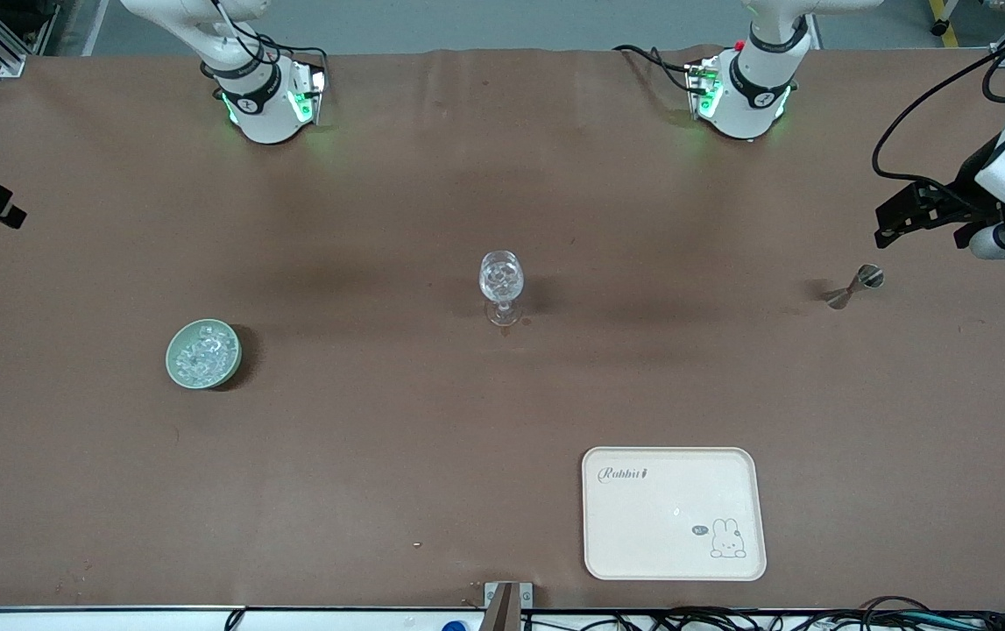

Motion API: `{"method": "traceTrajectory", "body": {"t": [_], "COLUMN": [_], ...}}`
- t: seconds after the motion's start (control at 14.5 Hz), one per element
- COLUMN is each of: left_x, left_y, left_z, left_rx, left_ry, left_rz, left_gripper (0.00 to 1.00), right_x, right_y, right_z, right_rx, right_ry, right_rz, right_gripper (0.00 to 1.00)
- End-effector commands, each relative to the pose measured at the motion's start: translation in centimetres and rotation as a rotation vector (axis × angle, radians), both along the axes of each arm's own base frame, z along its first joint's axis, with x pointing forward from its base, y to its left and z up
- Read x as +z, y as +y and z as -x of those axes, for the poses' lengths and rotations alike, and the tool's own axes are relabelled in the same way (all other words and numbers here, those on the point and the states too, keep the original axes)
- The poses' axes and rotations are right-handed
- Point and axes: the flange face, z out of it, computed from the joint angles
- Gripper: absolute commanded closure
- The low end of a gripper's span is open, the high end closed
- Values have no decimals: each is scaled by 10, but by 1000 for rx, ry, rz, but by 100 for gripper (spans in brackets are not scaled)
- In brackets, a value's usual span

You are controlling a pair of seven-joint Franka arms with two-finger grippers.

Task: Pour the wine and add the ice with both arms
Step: 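Move the right gripper to the ice bowl while the left gripper reaches the jigger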

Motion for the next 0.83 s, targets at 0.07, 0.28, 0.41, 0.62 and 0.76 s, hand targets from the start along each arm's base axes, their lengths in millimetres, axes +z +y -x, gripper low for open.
{"method": "traceTrajectory", "body": {"t": [0.07, 0.28, 0.41, 0.62, 0.76], "left_x": [4, 0, -10, -28, -43], "left_y": [-6, -5, 16, 66, 101], "left_z": [0, -1, -8, -17, -24], "left_rx": [-5, 7, 109, 308, 481], "left_ry": [-12, -1, 24, 64, 98], "left_rz": [3, 5, 15, 81, 139], "left_gripper": [0, 0, 0, 0, 0], "right_x": [4, 4, 4, 3, 3], "right_y": [1, -1, -1, -1, 0], "right_z": [2, 2, 3, 2, -2], "right_rx": [-7, -10, -10, -8, -5], "right_ry": [-1, -3, 0, -2, -23], "right_rz": [-6, -6, -6, -7, -5], "right_gripper": [0, 0, 0, 0, 0]}}
